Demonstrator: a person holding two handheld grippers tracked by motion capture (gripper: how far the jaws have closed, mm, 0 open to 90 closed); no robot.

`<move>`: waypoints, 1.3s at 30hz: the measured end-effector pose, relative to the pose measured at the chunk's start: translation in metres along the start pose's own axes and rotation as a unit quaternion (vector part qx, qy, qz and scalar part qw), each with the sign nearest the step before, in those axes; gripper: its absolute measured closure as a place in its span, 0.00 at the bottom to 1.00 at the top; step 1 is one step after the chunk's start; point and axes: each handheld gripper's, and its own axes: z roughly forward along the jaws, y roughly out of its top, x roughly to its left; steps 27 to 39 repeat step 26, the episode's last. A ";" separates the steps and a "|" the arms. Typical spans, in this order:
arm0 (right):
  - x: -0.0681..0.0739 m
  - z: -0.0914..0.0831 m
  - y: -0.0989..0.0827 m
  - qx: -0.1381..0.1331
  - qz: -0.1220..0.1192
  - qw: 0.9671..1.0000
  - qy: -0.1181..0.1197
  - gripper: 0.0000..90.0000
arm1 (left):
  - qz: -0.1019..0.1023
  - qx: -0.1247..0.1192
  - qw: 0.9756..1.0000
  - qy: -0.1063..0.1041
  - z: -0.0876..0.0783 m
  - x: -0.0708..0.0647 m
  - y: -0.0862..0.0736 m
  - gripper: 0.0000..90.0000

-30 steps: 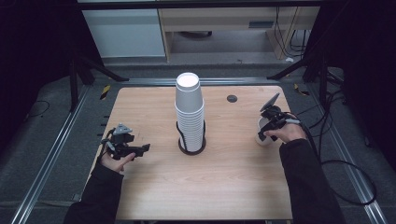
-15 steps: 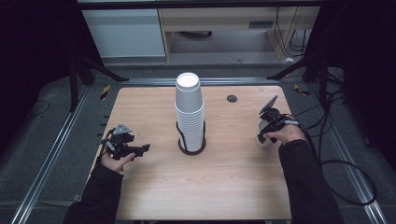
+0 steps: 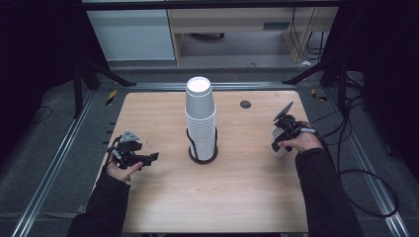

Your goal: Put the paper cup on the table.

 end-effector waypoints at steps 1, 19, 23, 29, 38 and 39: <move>0.000 0.000 0.000 0.000 0.000 1.000 0.000 0.06 | 0.000 0.000 1.000 0.000 0.000 0.000 0.000 0.19; 0.000 -0.029 -0.002 -0.062 0.002 0.998 -0.005 0.01 | 0.000 0.000 1.000 -0.002 0.000 0.000 0.000 0.19; 0.001 -0.041 -0.006 -0.086 0.006 0.996 -0.009 0.01 | -0.001 -0.001 1.000 -0.001 -0.001 0.001 0.000 0.19; 0.001 -0.054 -0.011 -0.112 0.011 0.994 -0.012 0.01 | 0.000 -0.002 1.000 0.000 -0.001 0.001 0.000 0.19; 0.001 -0.054 -0.011 -0.112 0.011 0.994 -0.012 0.01 | 0.000 -0.002 1.000 0.000 -0.001 0.001 0.000 0.19; 0.001 -0.054 -0.011 -0.112 0.011 0.994 -0.012 0.01 | 0.000 -0.002 1.000 0.000 -0.001 0.001 0.000 0.19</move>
